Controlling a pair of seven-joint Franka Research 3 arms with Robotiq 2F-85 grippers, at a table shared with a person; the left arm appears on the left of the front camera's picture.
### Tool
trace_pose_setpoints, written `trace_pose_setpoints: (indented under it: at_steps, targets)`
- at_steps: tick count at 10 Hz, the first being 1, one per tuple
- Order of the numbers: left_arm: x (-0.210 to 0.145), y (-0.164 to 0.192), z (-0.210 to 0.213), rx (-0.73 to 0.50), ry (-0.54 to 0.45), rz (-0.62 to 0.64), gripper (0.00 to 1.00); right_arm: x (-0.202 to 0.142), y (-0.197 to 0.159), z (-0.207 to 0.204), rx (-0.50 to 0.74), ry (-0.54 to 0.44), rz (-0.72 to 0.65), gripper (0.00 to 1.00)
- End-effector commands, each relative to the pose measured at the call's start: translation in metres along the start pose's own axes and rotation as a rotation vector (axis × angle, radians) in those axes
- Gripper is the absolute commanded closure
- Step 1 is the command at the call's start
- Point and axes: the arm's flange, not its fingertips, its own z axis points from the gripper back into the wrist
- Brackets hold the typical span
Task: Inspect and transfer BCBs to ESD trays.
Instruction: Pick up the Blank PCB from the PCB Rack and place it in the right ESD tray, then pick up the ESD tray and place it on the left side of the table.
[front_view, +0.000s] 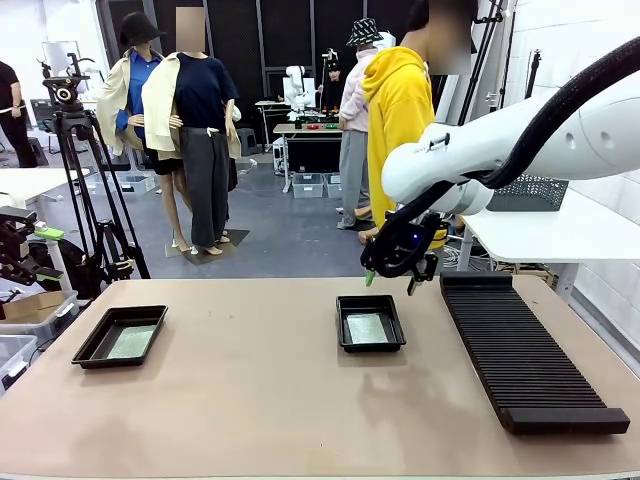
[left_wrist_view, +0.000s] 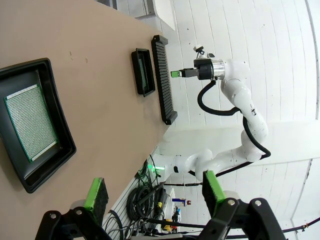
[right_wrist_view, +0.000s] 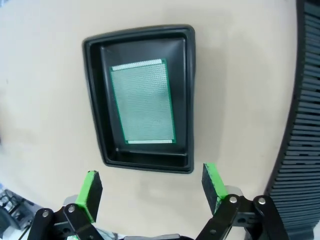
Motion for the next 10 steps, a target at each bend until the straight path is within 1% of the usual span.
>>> trace_pose_setpoints:
  at_steps: [1,10]
  targets:
    - [-0.0006,-0.0023,0.0002,0.012,0.007,0.013,0.0,0.0002,0.0027,0.0036,0.018,-0.015,-0.006,0.0]
    - [-0.0006,-0.0023,0.0002,0.012,0.007,0.013,0.0,0.0002,0.0027,0.0036,0.018,-0.015,-0.006,0.0]
